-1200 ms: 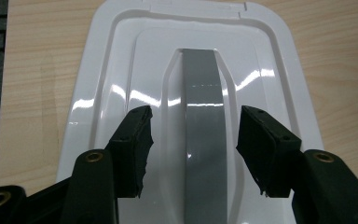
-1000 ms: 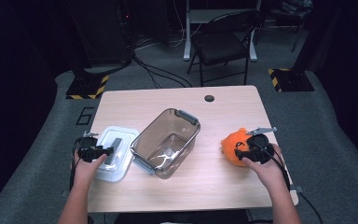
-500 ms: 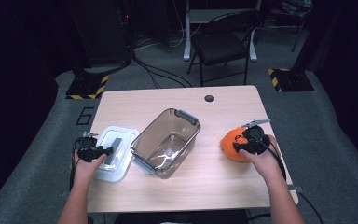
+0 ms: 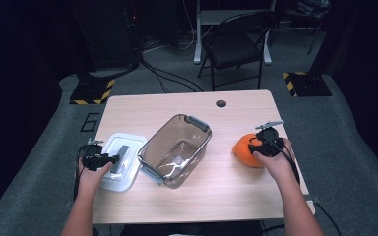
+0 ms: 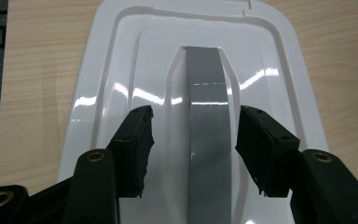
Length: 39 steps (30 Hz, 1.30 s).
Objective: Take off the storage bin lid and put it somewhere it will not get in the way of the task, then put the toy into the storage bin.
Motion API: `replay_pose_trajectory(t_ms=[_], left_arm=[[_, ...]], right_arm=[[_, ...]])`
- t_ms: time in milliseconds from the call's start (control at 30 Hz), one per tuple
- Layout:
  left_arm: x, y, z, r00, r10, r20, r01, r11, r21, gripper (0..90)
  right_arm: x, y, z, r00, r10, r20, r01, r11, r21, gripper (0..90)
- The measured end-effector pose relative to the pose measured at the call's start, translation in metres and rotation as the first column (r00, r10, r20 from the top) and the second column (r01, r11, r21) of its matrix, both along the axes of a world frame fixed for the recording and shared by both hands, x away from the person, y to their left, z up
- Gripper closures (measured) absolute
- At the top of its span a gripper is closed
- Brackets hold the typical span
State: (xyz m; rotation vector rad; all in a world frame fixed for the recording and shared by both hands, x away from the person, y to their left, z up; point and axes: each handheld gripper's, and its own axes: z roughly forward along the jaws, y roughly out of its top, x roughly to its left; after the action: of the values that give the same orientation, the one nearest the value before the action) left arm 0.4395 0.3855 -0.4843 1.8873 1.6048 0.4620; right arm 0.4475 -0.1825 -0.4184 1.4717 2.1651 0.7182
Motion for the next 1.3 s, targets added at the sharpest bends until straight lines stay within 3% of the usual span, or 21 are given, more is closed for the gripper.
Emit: replay_pose_trajectory(t_ms=[333,467,700,1300], left_arm=[[0.001,0.001,0.000,1.0000,0.001,-0.004,-0.001,1.0000,0.003,45.6],[0.001,0.003,-0.001,1.0000,0.001,-0.003,-0.001,1.0000,0.003,45.7],[0.001,0.003,-0.001,1.0000,0.001,-0.003,-0.001,1.0000,0.002,45.7],[0.000,0.003,0.000,1.0000,0.002,0.001,-0.002,1.0000,-0.003,45.7]], right_arm=[[0.007,-0.009,0.009,0.9991,-0.018,-0.039,0.021,0.998,0.064,65.7],[0.011,-0.009,0.016,0.9984,-0.002,-0.056,0.004,0.999,0.044,70.2],[0.014,-0.004,0.030,0.9981,0.033,-0.052,-0.033,0.999,-0.006,71.3],[0.010,0.004,0.066,0.9964,0.083,-0.019,-0.083,0.997,0.010,71.2]])
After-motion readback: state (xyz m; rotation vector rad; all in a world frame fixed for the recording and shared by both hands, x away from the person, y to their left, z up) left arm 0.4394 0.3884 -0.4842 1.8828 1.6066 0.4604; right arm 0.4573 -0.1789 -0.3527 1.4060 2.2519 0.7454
